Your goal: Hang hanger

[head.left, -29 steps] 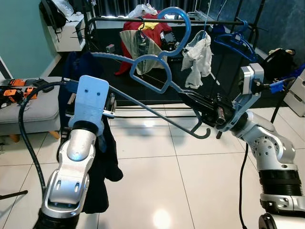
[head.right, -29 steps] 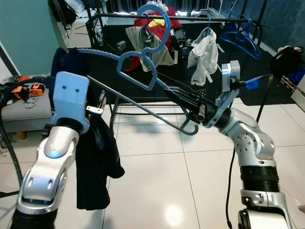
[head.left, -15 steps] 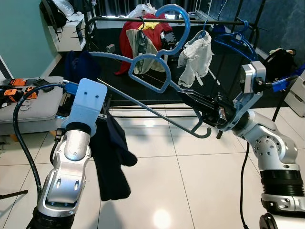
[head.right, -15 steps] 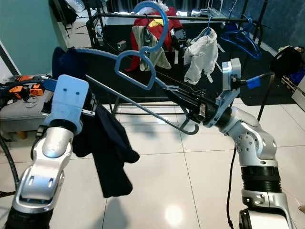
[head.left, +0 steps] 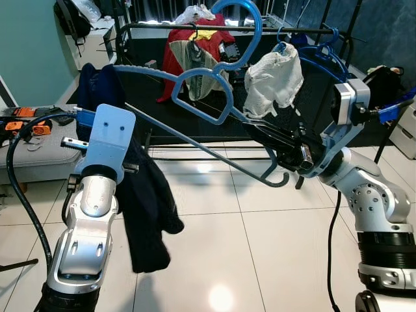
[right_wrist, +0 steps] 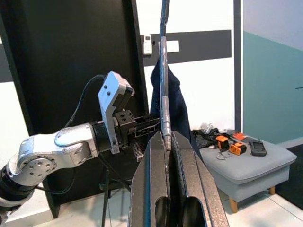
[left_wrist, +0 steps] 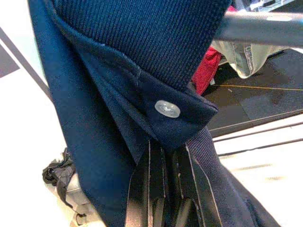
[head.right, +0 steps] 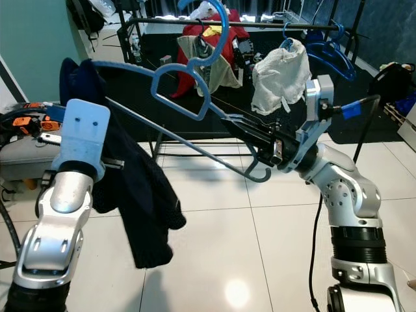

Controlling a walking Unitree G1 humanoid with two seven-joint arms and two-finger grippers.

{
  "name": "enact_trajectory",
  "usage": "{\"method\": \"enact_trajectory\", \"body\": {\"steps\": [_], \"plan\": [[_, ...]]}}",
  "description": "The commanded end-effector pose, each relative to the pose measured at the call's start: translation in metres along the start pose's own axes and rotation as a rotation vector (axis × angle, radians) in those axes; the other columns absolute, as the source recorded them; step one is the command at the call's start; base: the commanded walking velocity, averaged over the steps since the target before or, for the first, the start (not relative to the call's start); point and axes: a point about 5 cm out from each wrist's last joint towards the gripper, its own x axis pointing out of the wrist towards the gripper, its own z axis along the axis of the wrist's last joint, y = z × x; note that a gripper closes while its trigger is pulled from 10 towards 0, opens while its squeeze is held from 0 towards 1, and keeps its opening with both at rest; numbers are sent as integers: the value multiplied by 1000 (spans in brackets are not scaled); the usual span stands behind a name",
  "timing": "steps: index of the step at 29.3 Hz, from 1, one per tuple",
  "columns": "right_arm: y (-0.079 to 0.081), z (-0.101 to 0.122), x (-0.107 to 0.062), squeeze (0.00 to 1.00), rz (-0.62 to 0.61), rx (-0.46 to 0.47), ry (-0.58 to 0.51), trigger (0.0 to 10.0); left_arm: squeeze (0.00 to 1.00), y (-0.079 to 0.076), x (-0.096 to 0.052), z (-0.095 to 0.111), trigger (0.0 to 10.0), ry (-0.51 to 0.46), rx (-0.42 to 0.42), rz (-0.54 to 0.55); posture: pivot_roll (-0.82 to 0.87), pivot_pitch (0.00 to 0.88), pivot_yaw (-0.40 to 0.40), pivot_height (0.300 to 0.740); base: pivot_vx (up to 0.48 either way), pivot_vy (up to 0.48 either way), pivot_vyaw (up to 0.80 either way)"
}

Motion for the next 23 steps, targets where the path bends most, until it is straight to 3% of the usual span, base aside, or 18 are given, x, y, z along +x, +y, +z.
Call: {"method": "enact_trajectory", "body": {"steps": [1,8,12,14,16,17,19,20,23], "plan": [[6,6,2,0,39,-18,-30,10000,0,3,2,-3,0,15,-1,17,-53,56,20,740,0,0,0],[4,1,1,0,18,-20,1,10000,0,12,5,0,0,-1,13,36,-48,55,19,740,0,0,0],[-4,-13,-1,0,-67,-50,100,10000,0,16,5,12,0,-78,6,24,-46,58,18,740,0,0,0],[-8,-23,-2,0,-110,-59,168,10000,0,12,4,27,0,-175,-2,-71,-45,59,17,740,0,0,0],[-9,-32,-5,0,-128,-45,231,10000,0,-4,-2,43,0,-274,-6,-283,-38,62,14,740,0,0,0],[-9,-32,-5,0,-128,-45,231,10000,0,-4,-2,43,0,-274,-6,-283,-38,62,14,740,0,0,0],[-8,-39,-8,0,-114,-40,307,10000,0,-16,-12,53,0,-359,41,-456,-35,65,10,740,0,0,0],[-9,-42,-10,0,-108,-40,344,10000,0,-18,-16,54,353,-372,60,-501,-34,68,10,740,0,0,0],[-11,-44,-14,0,-107,-42,395,10000,0,-22,-22,51,196,-362,63,-573,-36,71,7,740,0,0,0]]}}
